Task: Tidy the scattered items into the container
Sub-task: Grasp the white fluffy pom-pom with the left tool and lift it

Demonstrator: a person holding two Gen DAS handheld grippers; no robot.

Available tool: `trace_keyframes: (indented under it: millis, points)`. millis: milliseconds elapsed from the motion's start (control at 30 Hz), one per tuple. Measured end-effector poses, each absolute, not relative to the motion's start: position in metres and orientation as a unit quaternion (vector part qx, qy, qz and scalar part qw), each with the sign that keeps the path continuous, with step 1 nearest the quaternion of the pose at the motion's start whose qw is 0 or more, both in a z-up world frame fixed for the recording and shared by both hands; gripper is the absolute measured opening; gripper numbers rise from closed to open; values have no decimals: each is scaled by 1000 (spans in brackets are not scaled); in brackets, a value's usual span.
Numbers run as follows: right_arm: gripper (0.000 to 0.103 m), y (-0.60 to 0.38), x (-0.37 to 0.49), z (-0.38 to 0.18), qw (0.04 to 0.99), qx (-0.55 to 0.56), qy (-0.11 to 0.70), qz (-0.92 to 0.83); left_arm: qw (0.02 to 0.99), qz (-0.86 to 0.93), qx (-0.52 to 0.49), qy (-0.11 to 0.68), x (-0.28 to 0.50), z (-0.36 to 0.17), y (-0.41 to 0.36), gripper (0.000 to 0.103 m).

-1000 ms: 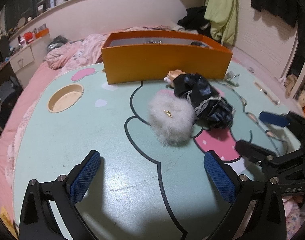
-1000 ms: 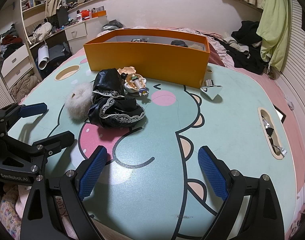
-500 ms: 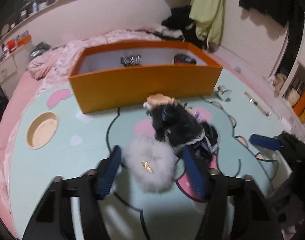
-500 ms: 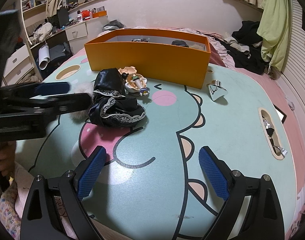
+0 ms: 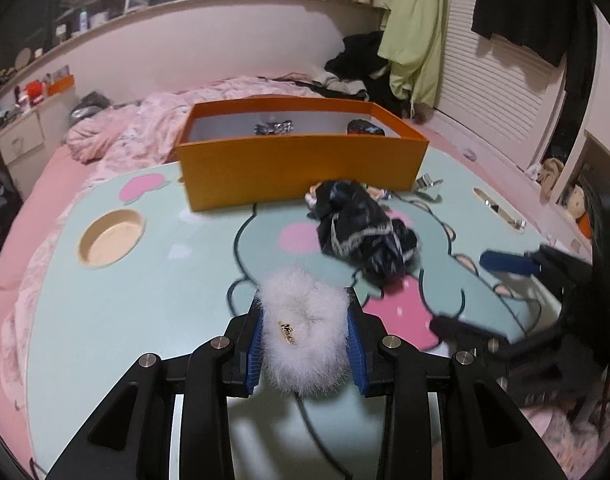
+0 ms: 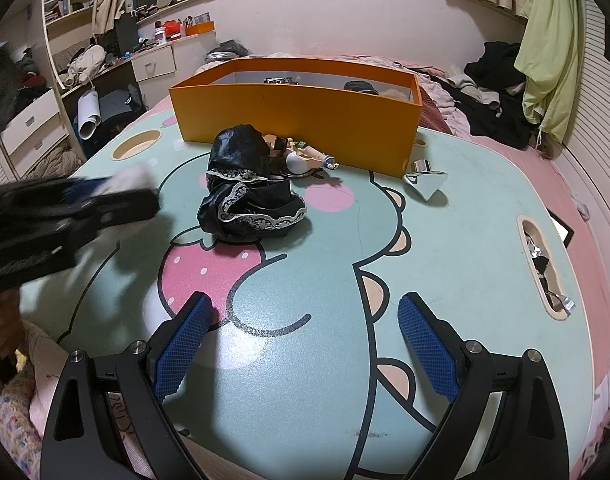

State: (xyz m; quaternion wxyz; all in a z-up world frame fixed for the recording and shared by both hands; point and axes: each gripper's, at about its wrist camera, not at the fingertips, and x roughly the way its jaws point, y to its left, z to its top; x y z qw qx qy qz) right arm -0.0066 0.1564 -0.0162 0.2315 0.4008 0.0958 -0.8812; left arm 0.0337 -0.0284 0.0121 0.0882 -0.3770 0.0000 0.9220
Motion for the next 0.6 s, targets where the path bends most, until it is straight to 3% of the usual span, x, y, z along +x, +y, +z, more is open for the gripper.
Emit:
trace_keyframes:
  millis: [200, 333, 433, 500, 533, 600]
  points:
    - [95, 156, -6, -16, 231, 401, 96, -881, 71, 914, -399, -8, 30, 0, -35, 35]
    - [95, 156, -6, -16, 231, 401, 96, -881, 63, 914, -402, 2, 25, -2, -34, 45]
    - [95, 156, -6, -16, 231, 401, 95, -881, 59, 914, -402, 11, 20, -3, -31, 47]
    - [95, 156, -6, -16, 231, 401, 96, -881, 62, 915, -399, 17, 18, -4, -29, 41]
    - [95, 156, -6, -16, 231, 401, 96, -881, 62, 916, -397, 22, 18, -5, -28, 34]
    - [95, 156, -6, -16, 231, 401, 96, -881, 61, 917, -393, 22, 20, -5, -27, 34]
